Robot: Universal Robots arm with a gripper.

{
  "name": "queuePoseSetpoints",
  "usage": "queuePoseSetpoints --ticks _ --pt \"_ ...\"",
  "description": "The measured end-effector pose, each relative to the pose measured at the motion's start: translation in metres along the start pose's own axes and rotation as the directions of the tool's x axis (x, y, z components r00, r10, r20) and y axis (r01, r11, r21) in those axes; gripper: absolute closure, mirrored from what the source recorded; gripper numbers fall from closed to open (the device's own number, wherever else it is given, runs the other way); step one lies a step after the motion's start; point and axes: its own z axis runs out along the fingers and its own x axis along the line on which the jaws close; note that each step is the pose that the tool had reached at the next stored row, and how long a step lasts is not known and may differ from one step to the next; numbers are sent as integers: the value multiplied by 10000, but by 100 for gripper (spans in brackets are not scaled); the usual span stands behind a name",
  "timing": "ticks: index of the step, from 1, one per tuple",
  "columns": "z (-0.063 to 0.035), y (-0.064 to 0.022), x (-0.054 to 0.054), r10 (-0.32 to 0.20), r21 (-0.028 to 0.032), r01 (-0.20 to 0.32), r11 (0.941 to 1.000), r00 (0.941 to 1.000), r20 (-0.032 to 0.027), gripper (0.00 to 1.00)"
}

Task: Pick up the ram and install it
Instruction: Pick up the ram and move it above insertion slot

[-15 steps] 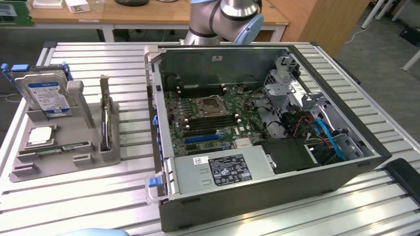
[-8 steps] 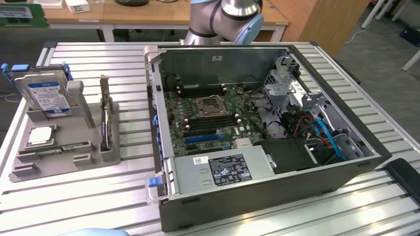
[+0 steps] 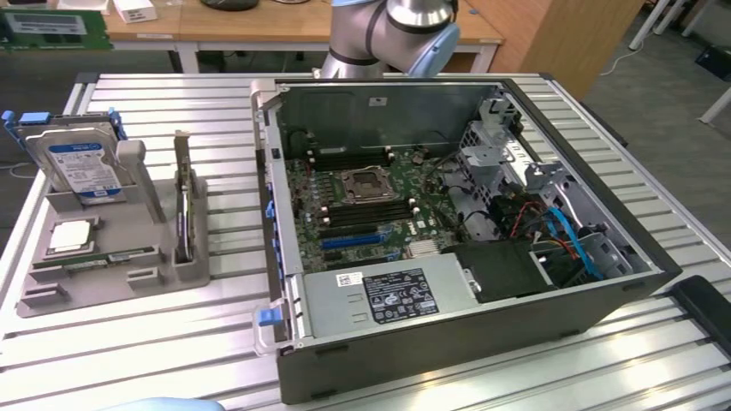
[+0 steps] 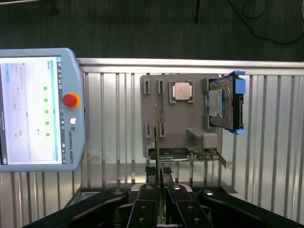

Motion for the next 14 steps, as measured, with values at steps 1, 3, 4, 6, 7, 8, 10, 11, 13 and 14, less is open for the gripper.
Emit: queuePoseSetpoints --ticks 1,3,4,6,7,8,10,11,13,14 --pt "1 -24 -1 1 0 -1 10000 10000 0 87" --pt "2 -75 -1 0 -1 0 10000 10000 -1 87" --pt "3 -103 -2 0 -1 0 10000 10000 -1 87" --pt "5 -153 -3 0 -1 0 10000 10000 -1 87" --pt "7 -177 -3 -1 0 1 10000 10000 0 87" --pt "7 -202 -3 -1 0 1 10000 10000 0 87" --pt "8 -251 -4 0 -1 0 10000 10000 0 87" --pt "9 -281 -5 0 0 0 10000 10000 0 87" --pt "10 -337 -6 0 0 0 10000 10000 0 87" --pt "10 -368 -7 0 0 0 10000 10000 -1 87"
